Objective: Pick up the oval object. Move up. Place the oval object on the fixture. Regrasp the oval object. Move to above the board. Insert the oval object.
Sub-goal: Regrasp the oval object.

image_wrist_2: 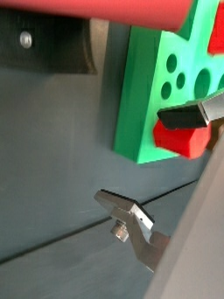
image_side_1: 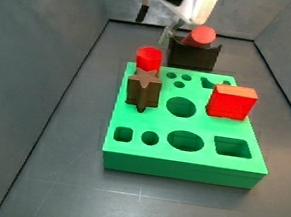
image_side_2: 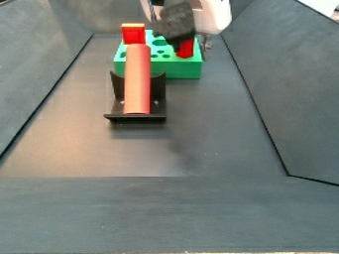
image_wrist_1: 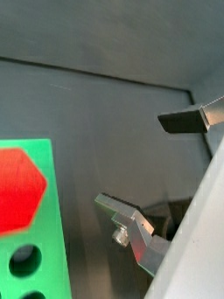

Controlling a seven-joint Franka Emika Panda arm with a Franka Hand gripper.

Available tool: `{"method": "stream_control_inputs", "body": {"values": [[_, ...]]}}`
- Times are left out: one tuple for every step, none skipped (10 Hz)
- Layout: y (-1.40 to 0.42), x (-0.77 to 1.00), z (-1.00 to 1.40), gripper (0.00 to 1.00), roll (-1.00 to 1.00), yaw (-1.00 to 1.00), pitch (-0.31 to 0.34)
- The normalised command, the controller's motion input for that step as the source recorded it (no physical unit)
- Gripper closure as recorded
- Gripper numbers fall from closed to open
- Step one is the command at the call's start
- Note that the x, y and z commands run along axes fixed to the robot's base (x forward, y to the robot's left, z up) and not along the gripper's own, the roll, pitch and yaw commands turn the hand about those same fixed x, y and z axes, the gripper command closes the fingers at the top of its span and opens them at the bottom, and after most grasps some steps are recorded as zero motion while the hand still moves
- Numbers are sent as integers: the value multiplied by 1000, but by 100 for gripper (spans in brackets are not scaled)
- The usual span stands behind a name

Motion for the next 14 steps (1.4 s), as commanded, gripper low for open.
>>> {"method": "stream_control_inputs", "body": {"values": [[-10, -52, 9, 0, 660, -1000, -340], [-12, -51, 7, 0, 647, -1000, -347], [-8, -50, 5, 0, 638, -1000, -350], [-6, -49, 7, 0, 620, -1000, -345], [-8, -50, 2, 0, 604, -1000, -327], [-11, -49, -2, 0, 594, -1000, -305], [-8, -48, 1, 0, 586, -1000, -282], [-3, -51, -1, 0, 562, -1000, -210], [-1, -48, -6, 0, 392, -725, -49], [-1, -39, -2, 0, 266, -512, 55], [1, -30, -2, 0, 175, -354, 114], [7, -21, 7, 0, 116, -242, 150], [1, 1000, 6, 0, 93, -161, 146], [1, 1000, -5, 0, 88, -104, 160]]}}
